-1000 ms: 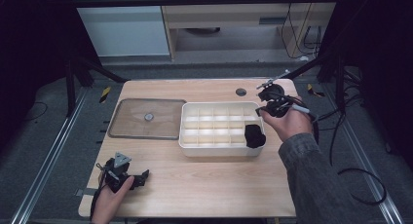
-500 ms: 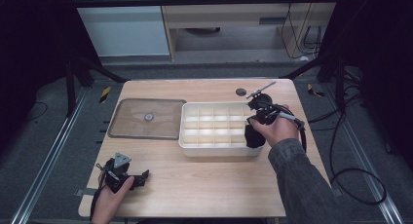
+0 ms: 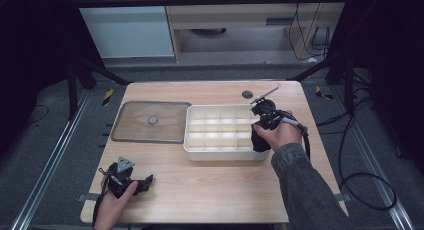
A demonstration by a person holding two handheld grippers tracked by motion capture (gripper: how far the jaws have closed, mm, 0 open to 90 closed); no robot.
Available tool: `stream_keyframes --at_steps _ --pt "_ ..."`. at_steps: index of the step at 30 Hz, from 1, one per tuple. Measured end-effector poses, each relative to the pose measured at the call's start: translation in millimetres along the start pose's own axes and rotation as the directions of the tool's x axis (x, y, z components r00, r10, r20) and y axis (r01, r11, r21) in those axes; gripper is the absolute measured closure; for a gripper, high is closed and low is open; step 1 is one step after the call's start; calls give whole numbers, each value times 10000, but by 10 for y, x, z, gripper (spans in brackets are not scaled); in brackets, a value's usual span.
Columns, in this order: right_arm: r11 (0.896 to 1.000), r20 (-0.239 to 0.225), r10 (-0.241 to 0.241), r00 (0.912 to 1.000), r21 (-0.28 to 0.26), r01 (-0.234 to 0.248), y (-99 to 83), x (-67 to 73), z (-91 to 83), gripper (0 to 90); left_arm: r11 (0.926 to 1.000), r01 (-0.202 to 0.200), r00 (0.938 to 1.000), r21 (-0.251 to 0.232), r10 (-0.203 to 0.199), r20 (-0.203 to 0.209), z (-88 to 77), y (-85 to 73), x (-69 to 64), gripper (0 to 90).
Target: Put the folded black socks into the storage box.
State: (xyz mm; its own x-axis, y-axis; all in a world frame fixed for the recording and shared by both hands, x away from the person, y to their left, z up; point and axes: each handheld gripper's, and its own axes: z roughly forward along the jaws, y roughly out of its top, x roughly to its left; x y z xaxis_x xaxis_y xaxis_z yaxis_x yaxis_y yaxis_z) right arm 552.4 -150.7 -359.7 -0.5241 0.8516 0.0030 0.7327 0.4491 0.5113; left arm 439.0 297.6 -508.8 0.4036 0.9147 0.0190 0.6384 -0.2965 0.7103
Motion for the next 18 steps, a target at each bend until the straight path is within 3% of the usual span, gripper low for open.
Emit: stream_keyframes --at_steps 18 --pt "9973 432 513 9977 504 -535 -140 -204 230 900 10000 -4 10000 8 4 -21 0 1 -2 0"
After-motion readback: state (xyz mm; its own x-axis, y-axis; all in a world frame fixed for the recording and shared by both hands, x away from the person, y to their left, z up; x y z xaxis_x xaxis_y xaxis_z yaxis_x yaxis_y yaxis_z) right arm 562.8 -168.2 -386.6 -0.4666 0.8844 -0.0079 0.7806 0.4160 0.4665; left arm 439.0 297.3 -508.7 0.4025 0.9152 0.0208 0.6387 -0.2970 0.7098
